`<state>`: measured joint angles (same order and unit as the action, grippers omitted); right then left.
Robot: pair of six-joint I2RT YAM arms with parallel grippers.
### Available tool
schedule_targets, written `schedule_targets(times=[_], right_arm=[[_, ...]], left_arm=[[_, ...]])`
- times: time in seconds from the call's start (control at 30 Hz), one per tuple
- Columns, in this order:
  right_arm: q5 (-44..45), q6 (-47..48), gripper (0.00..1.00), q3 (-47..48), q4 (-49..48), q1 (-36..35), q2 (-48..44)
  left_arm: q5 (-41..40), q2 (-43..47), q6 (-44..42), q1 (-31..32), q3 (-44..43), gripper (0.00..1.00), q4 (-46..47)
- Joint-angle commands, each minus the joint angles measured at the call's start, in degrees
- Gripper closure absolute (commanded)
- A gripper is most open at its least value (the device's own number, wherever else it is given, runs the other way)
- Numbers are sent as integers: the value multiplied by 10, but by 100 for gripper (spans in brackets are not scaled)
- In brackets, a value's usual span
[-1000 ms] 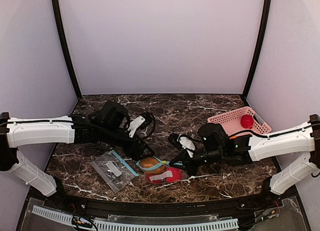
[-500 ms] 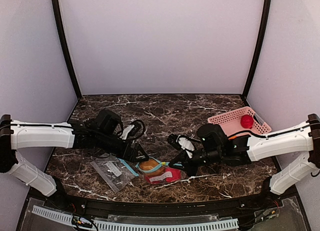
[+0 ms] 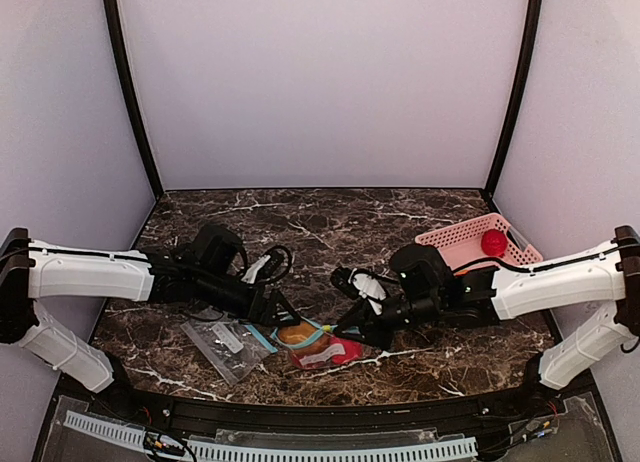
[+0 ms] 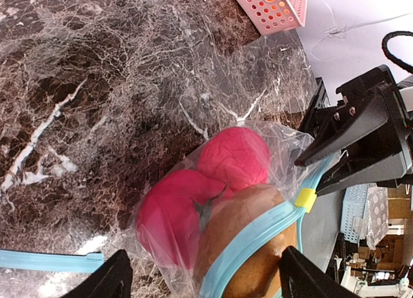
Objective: Place the food in the zip-top bag and seal the zipper
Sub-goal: Pass from the left arm to the right
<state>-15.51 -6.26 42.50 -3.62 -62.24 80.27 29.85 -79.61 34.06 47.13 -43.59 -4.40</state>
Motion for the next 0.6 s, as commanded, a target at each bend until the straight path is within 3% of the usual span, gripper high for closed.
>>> schedule_targets(times=[0.0, 0.23, 0.57], right_arm=[[-14, 12, 71, 27, 13, -3, 11], [-8, 45, 65, 59, 69, -9, 24], [5, 73, 69, 92, 97, -24, 50]], left_arm=[[13, 4, 4, -1, 17, 25, -4], [19, 2, 6, -1, 18, 34, 0], [16, -2, 2, -1, 13, 39, -4]])
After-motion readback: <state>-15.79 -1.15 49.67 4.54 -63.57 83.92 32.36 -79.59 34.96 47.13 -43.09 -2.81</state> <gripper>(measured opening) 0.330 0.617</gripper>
